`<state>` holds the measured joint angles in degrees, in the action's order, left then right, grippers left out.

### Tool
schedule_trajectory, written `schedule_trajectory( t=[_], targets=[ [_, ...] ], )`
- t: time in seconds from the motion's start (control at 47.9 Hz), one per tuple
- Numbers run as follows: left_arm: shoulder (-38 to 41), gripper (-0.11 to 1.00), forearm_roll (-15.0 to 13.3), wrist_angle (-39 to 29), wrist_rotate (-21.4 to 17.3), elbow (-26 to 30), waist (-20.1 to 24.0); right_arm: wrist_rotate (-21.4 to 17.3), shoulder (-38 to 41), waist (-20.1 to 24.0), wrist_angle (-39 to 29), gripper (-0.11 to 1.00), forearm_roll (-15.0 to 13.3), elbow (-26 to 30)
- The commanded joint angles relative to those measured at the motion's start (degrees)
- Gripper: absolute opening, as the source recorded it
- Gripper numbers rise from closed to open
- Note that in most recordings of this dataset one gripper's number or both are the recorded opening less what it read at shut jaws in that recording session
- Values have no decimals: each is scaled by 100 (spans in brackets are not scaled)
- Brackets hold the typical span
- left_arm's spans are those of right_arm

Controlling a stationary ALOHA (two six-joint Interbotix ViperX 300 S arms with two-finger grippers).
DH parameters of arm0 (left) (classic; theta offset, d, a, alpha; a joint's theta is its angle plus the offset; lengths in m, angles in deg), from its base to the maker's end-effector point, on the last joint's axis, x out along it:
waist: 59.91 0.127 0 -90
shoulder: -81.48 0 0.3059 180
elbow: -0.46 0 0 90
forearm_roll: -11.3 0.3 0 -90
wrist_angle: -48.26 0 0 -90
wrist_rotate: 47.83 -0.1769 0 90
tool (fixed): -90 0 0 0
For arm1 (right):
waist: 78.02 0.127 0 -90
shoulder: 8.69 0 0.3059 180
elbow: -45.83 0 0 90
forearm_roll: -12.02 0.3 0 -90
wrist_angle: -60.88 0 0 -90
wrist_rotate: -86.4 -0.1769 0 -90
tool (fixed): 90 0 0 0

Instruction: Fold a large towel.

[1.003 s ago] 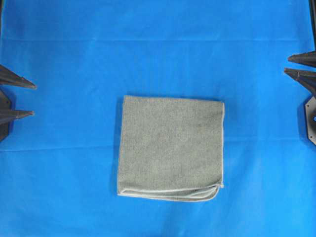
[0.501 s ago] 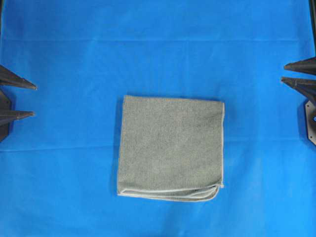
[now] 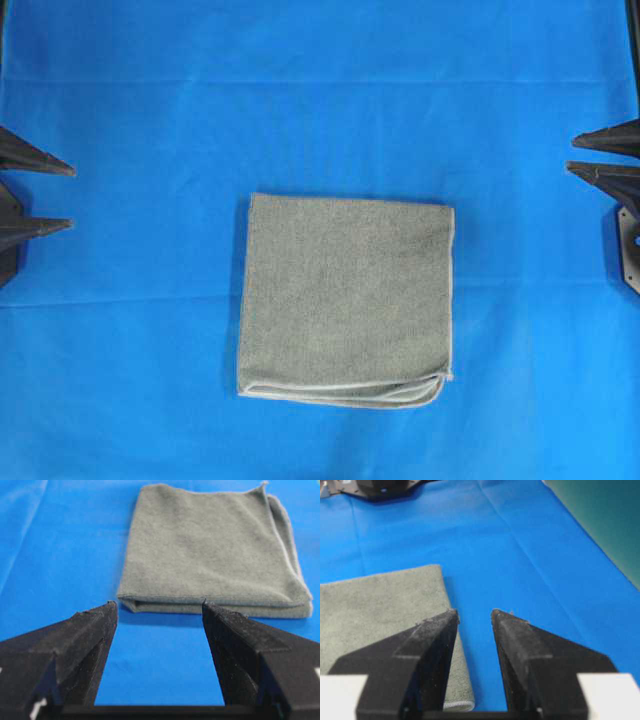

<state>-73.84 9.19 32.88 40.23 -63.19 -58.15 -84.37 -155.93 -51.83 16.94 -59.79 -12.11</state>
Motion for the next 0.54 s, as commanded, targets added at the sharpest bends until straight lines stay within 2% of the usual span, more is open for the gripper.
schedule_trajectory(
  t=[0.0, 0.522],
  targets=[
    [53, 66, -9, 26, 9, 62, 18, -9, 88, 0, 44, 42, -9, 53],
    [62, 66, -9, 26, 9, 62, 26, -9, 114, 9, 105, 41, -9, 44]
  ],
)
